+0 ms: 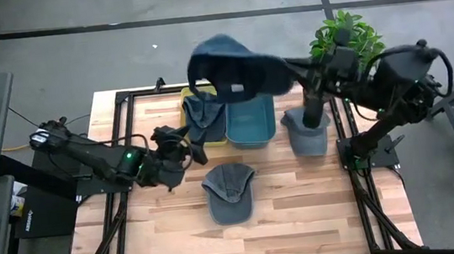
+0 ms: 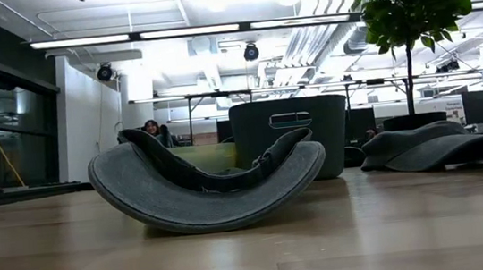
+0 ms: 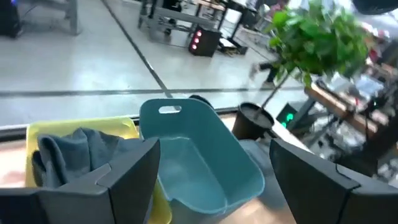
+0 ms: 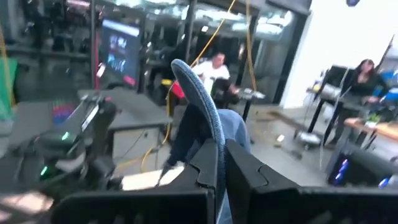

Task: Pick & Place hat
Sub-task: Put the blue cap into the yellow bin

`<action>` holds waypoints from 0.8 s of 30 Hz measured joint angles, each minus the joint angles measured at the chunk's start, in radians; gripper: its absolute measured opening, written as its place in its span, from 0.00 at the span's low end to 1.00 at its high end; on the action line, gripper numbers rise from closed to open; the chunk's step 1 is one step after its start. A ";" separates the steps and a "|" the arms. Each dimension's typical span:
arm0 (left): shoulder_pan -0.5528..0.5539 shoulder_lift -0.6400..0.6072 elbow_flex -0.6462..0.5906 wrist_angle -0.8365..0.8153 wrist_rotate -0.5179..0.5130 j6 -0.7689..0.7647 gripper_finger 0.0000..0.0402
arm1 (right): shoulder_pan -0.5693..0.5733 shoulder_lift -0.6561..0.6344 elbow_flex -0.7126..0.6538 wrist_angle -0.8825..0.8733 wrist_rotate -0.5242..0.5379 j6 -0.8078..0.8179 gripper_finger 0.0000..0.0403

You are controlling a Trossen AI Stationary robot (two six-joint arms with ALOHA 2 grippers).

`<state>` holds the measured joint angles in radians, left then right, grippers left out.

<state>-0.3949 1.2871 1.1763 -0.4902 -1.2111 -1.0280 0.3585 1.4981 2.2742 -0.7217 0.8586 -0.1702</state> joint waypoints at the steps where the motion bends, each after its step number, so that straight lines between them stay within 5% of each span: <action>1: 0.011 0.005 0.000 0.019 0.004 -0.012 0.75 | -0.012 0.004 0.000 0.025 -0.009 -0.026 0.01; 9: 0.114 0.055 0.000 0.252 0.164 0.093 0.75 | -0.153 0.049 0.000 0.164 -0.211 -0.159 0.01; 18: 0.306 0.058 -0.017 0.552 0.603 0.377 0.75 | -0.351 0.060 -0.014 0.308 -0.461 -0.216 0.01; 24: 0.464 0.060 -0.134 0.831 0.870 0.390 0.75 | -0.494 0.012 -0.239 0.618 -0.579 -0.218 0.01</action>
<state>0.0688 1.3472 1.0423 0.3407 -0.3410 -0.6376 -0.1356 1.5103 2.0356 -0.1034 0.2794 -0.3881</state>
